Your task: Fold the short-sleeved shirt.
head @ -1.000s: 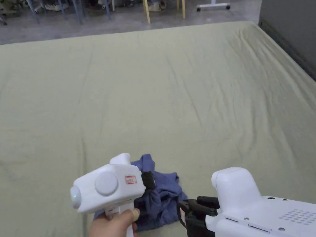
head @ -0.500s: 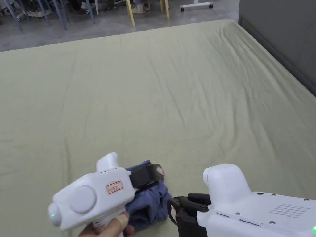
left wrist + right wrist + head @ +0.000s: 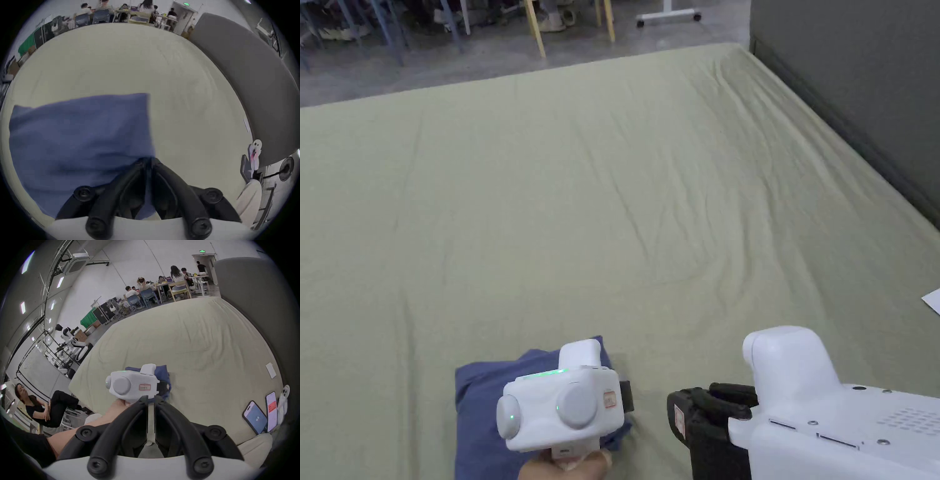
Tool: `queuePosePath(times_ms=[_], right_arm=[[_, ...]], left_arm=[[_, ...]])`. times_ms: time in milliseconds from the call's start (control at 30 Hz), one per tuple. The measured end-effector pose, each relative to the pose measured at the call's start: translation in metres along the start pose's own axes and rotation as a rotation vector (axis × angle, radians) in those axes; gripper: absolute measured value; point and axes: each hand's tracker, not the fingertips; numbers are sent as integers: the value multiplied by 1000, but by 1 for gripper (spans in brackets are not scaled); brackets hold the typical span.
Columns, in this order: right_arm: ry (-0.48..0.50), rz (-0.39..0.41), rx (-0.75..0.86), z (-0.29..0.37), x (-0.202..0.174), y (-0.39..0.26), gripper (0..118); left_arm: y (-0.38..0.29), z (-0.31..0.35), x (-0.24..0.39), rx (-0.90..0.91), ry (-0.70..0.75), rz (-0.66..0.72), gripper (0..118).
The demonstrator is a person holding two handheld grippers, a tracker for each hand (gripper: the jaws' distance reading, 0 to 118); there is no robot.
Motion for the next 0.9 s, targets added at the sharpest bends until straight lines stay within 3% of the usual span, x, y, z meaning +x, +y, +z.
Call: queuePosePath(times_ms=[133, 233, 333, 433, 533, 600, 833, 867, 900], right_arm=[[-10, 8, 9, 8, 3, 2, 8], [4, 46, 36, 9, 3, 8, 8], [101, 65, 52, -4, 3, 20, 8], [199, 60, 9, -48, -2, 34, 8], [239, 119, -60, -112, -11, 37, 8], [261, 116, -102, -159, -10, 35, 8], [46, 43, -404, -297, 27, -4, 8], [41, 44, -418, -305, 35, -14, 7], [105, 12, -365, -305, 43, -17, 7]], left_arm=[[3, -1, 11, -99, -260, 127, 6], [0, 31, 8, -26, -254, 64, 6], [-2, 75, -44, 59, -313, 197, 6], [-13, 120, -121, 132, -248, 304, 6], [-25, 151, -179, 170, -101, 333, 6], [-35, 165, -205, 181, -67, 368, 6], [-55, 169, -224, 172, -73, 449, 6], [-55, 166, -224, 167, -82, 456, 6], [-55, 163, -222, 161, -90, 462, 6]])
